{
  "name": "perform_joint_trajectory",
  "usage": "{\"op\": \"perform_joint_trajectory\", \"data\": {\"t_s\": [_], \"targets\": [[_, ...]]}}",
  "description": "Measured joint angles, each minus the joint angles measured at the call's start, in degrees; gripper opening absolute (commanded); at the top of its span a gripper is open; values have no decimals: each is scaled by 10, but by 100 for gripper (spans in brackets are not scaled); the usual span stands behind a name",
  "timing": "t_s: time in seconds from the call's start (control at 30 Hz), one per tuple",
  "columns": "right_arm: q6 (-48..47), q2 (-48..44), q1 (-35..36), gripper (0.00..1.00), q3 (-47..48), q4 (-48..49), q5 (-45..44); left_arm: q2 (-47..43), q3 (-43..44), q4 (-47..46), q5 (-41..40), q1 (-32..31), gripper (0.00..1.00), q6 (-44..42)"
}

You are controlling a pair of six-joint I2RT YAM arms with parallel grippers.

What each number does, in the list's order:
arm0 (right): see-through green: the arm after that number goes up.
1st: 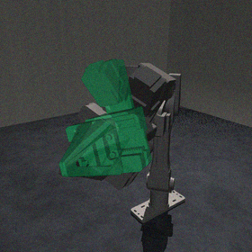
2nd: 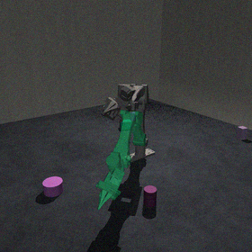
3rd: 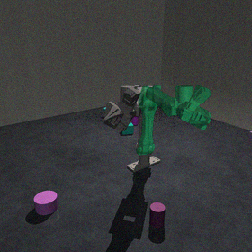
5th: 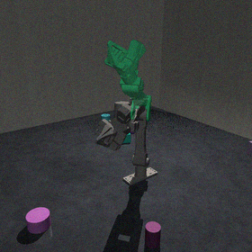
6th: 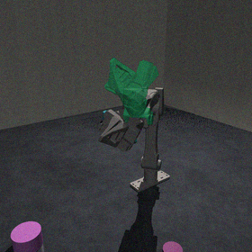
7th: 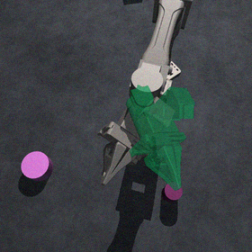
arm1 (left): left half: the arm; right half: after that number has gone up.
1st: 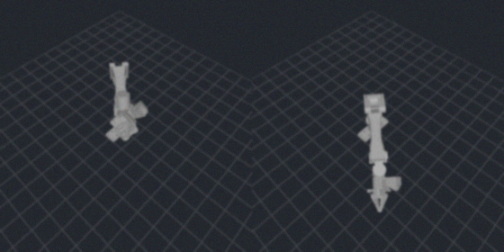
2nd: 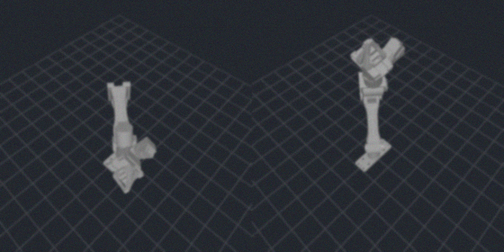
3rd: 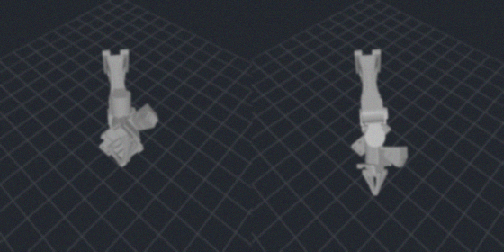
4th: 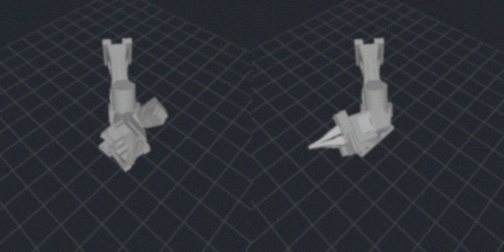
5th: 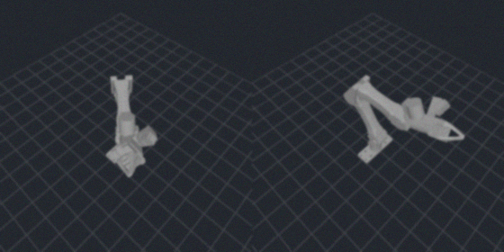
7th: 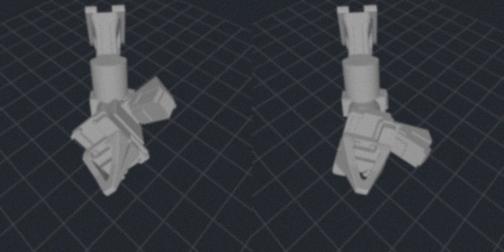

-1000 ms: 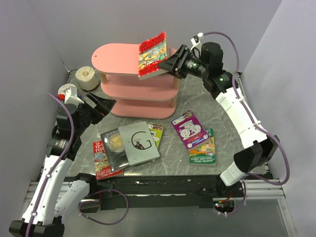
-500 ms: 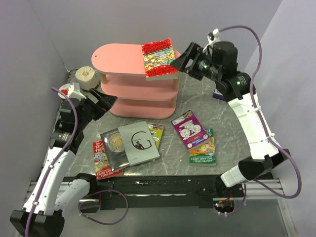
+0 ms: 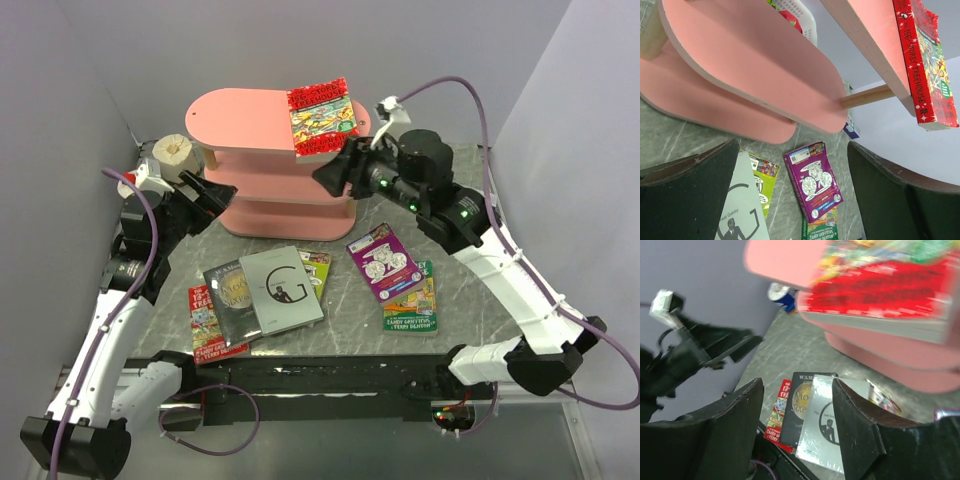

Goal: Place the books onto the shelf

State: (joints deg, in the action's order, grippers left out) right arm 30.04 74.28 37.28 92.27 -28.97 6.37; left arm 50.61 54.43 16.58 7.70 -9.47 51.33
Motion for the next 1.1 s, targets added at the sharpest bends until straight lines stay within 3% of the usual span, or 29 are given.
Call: {"op": "perform_joint_trajectory", "data": {"t_s": [0.13, 0.4, 0.73, 0.83, 0.97, 1.1], "targets": [[-75, 33, 71, 89, 67, -3, -80, -1, 0, -4, 0, 0, 96, 0], [-244, 177, 120, 89, 241, -32, -239, -8, 0, -4, -6, 0, 96, 0], [-400, 295, 131, 90, 263, -2, -350, -24, -8, 8, -16, 0, 96, -3], [-416, 296, 134, 89, 263, 0, -371, -28, -8, 9, -19, 0, 96, -8], [-428, 296, 132, 74, 261, -3, -395, -31, -8, 9, -20, 0, 96, -11], [-427, 280, 129, 72, 233, 4, -393, -31, -8, 11, -22, 0, 96, -12]]}}
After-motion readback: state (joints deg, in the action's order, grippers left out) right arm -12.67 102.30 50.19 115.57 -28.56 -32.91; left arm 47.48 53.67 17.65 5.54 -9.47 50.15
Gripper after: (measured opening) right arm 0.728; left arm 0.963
